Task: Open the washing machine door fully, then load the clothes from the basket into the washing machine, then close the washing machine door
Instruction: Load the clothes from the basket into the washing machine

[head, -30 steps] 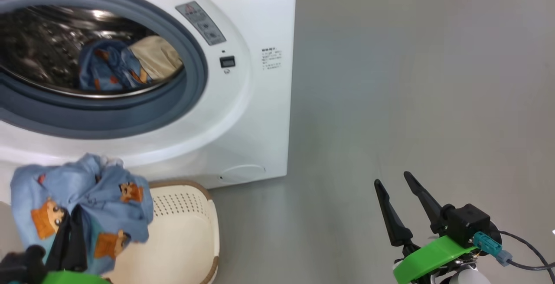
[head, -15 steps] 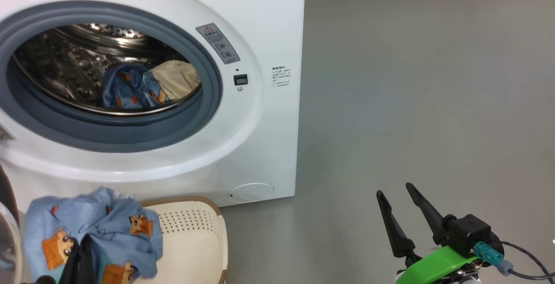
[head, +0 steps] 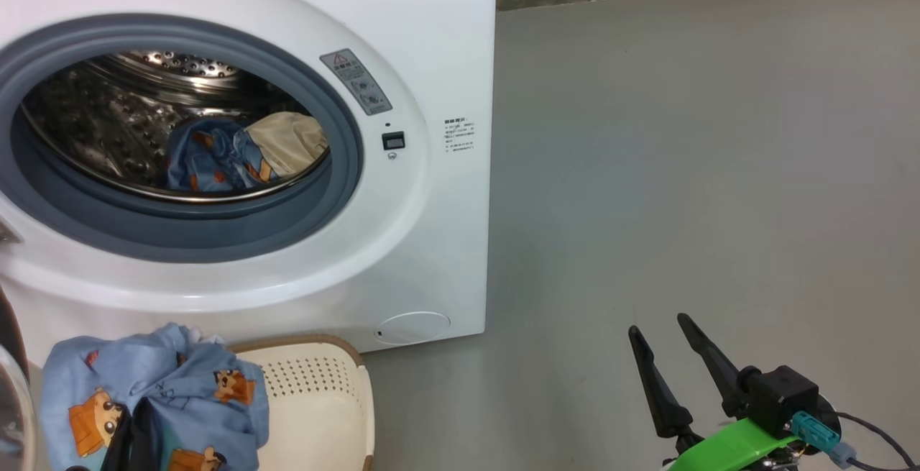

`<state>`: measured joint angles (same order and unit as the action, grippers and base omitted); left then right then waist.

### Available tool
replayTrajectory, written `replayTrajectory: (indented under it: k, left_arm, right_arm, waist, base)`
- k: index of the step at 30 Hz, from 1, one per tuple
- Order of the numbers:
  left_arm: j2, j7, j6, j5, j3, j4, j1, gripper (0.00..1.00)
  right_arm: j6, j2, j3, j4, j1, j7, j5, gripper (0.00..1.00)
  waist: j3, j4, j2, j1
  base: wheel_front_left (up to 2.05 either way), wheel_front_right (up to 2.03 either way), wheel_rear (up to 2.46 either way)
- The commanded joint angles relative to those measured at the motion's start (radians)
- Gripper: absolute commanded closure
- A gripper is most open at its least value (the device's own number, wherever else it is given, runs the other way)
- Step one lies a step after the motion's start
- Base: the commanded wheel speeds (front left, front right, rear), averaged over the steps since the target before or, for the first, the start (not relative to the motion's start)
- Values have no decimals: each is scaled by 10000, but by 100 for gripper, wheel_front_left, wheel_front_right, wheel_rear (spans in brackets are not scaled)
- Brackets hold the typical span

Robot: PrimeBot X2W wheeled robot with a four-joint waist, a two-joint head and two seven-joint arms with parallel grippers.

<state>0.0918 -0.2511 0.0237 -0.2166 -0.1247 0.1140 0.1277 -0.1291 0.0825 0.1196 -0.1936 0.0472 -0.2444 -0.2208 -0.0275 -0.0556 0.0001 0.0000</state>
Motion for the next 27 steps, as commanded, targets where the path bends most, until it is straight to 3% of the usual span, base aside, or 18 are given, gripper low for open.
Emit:
replayTrajectory:
  k: [1,19,27]
  left_arm:
    - [84,-107,60,78,-405,-292,-150,100]
    - [-96,-107,261,303,-593,-368,-120,100]
    - [-176,-107,312,314,-630,-6,-671,100]
  right_arm:
    - [-16,2,206,263,14,12,114,0]
    - [-16,1,165,317,-90,46,183,0]
    - [-16,-15,104,366,-2,30,158,0]
  waist:
    - [11,1,-1,0]
    - [39,76,-1,0]
    - [-481,110,-1,0]
  base:
    - [0,0,0]
    - [0,0,0]
    - [0,0,0]
